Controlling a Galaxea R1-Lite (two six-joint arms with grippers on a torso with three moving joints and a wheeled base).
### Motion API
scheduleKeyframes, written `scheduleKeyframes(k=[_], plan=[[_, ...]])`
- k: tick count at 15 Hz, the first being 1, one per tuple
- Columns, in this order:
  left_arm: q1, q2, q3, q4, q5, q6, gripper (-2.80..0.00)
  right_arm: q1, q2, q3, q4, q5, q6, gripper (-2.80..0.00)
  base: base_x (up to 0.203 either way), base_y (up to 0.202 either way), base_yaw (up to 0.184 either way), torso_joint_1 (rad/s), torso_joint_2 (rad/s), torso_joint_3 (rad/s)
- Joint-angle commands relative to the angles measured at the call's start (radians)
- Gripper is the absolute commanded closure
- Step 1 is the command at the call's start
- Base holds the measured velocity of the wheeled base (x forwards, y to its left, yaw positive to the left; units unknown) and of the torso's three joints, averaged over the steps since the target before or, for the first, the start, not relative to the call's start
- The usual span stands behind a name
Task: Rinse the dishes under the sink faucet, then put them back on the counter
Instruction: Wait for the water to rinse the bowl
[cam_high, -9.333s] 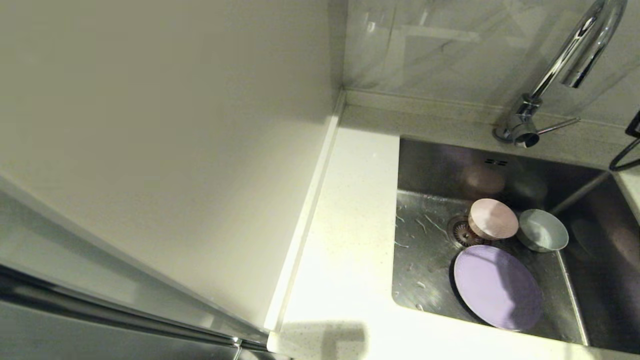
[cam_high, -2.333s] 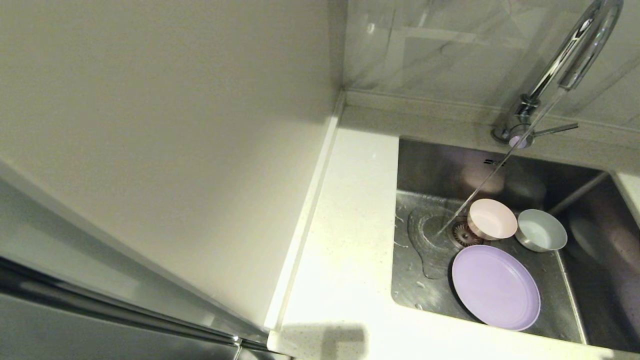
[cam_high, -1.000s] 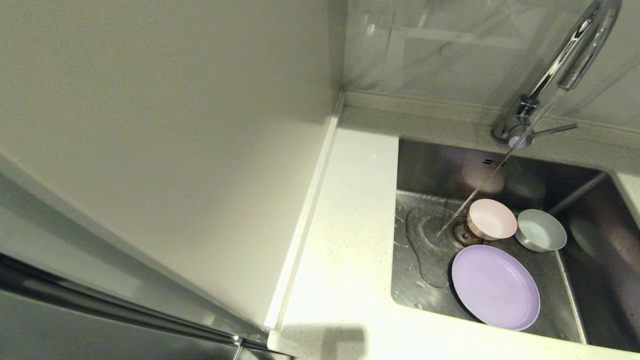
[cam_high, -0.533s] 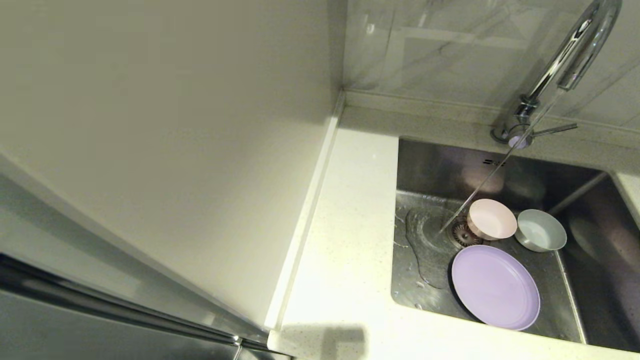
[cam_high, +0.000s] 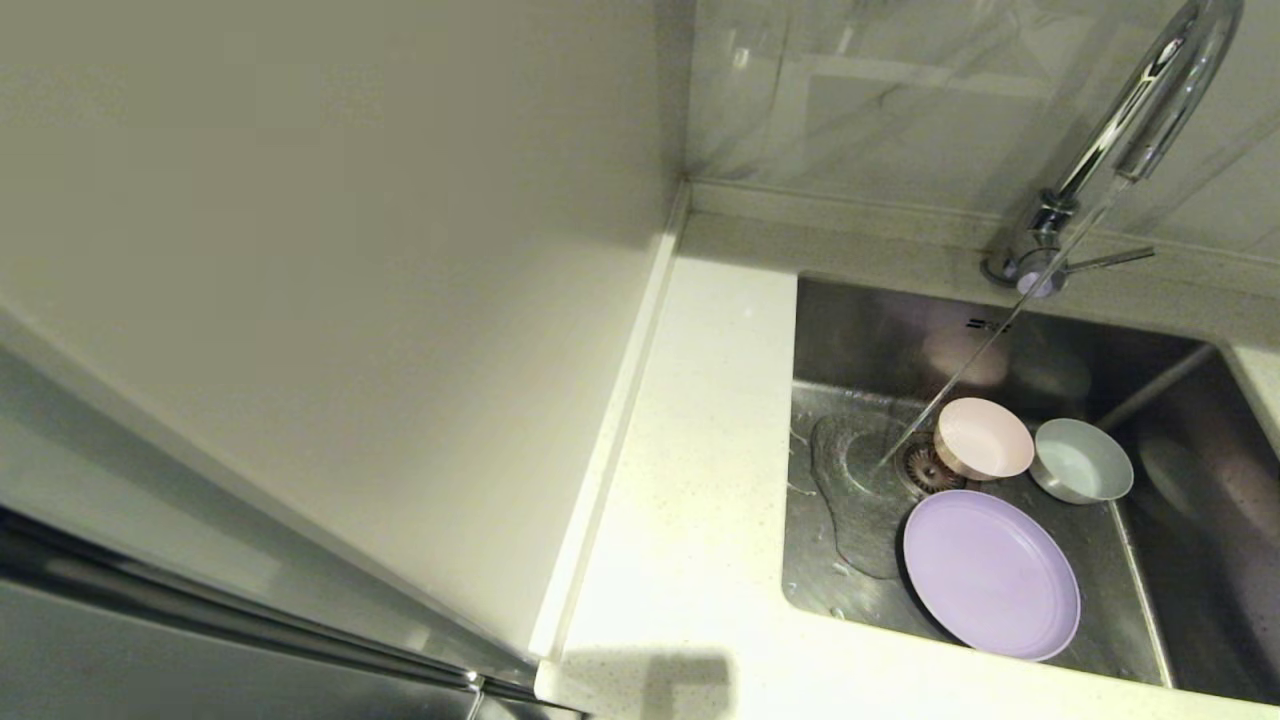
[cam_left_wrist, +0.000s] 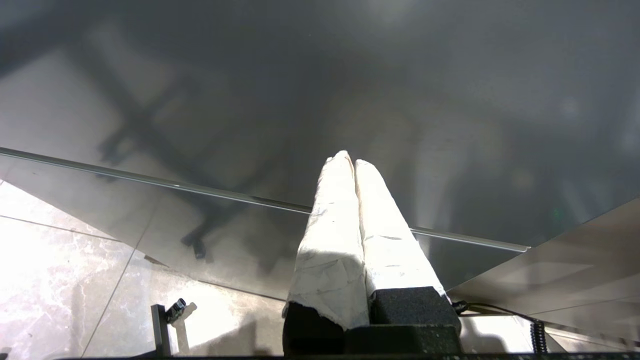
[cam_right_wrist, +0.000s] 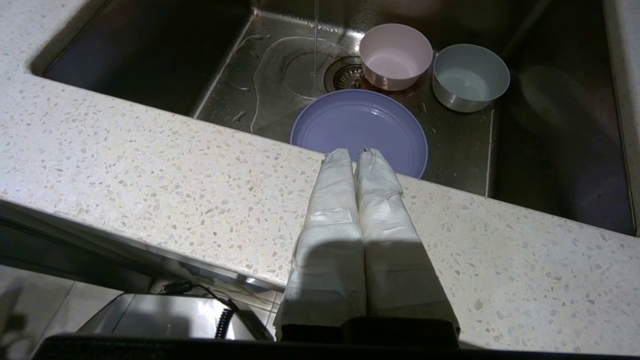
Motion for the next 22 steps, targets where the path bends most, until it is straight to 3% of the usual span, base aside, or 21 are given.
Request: scheduleKeyframes(k=[1,15,18,22], plan=[[0.000,0.000,0.003,0.000,0.000,0.000,0.00,0.000,0.003,0.000,0.000,0.000,0.000,0.00,0.000,0.000,0.000,0.000,0.00,0.000],[0.000,0.000,0.003,0.000,0.000,0.000,0.00,0.000,0.003,0.000,0.000,-0.004,0.010,0.00,0.000,0.000,0.000,0.000,0.00,0.000],[0.000,0.000,0.003,0.000,0.000,0.000,0.00,0.000,0.003,-0.009,-0.065,0.009,-0.044,0.00,0.000,0.000,0.000,0.000,0.00,0.000],[0.000,0.000,0.002,0.000,0.000,0.000,0.00,0.001,0.097,-0.250,-0.093,0.049,-0.035,0.00,0.000,0.000,0.000,0.000,0.00,0.000]])
